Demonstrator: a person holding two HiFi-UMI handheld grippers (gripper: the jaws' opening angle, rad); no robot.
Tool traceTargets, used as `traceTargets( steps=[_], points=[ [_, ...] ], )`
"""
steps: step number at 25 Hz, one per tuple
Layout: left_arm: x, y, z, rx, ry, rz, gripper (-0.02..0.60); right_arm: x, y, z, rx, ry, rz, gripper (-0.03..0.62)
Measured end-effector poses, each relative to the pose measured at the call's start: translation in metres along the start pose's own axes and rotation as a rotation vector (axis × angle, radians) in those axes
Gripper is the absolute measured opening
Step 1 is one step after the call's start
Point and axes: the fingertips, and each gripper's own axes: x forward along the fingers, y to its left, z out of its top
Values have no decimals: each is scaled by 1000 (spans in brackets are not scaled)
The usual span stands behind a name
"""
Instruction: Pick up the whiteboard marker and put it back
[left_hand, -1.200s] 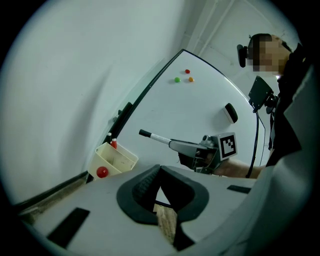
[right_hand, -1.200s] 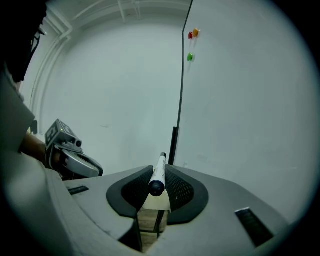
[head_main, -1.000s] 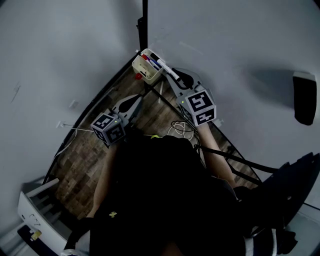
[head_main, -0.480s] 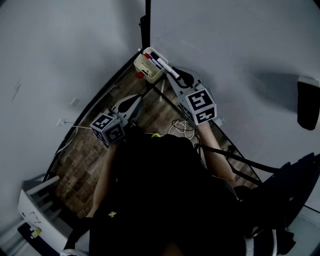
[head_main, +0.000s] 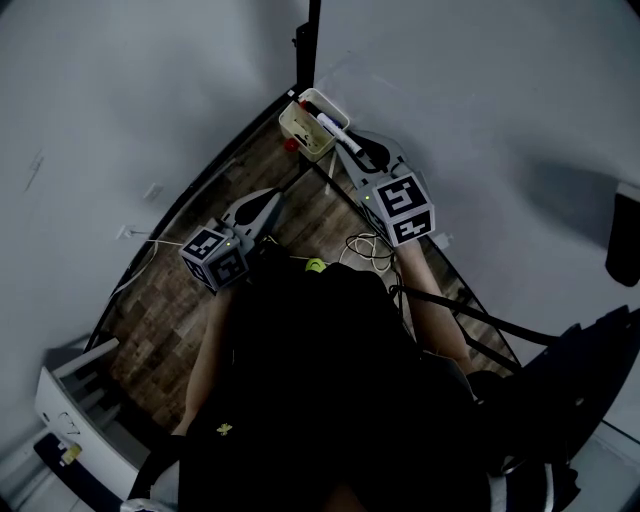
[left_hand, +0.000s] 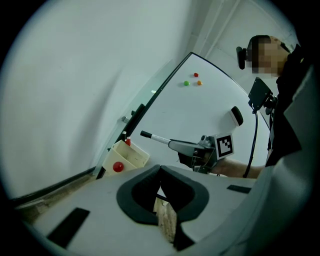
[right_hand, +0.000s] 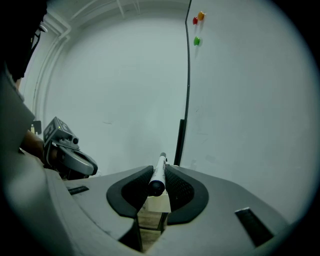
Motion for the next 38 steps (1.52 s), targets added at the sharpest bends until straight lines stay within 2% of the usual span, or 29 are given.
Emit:
traceTargets(
  steps=[11, 24, 38],
  points=[
    [-18, 18, -1, -34, -27, 39, 18, 20, 4, -13, 8, 45, 25, 91],
    [-29, 23, 4, -81, -20, 15, 18, 44, 8, -31, 4, 128, 34, 91],
    [-31, 35, -2, -95, 43, 7, 18, 70, 11, -48, 8, 189, 48, 91]
  ],
)
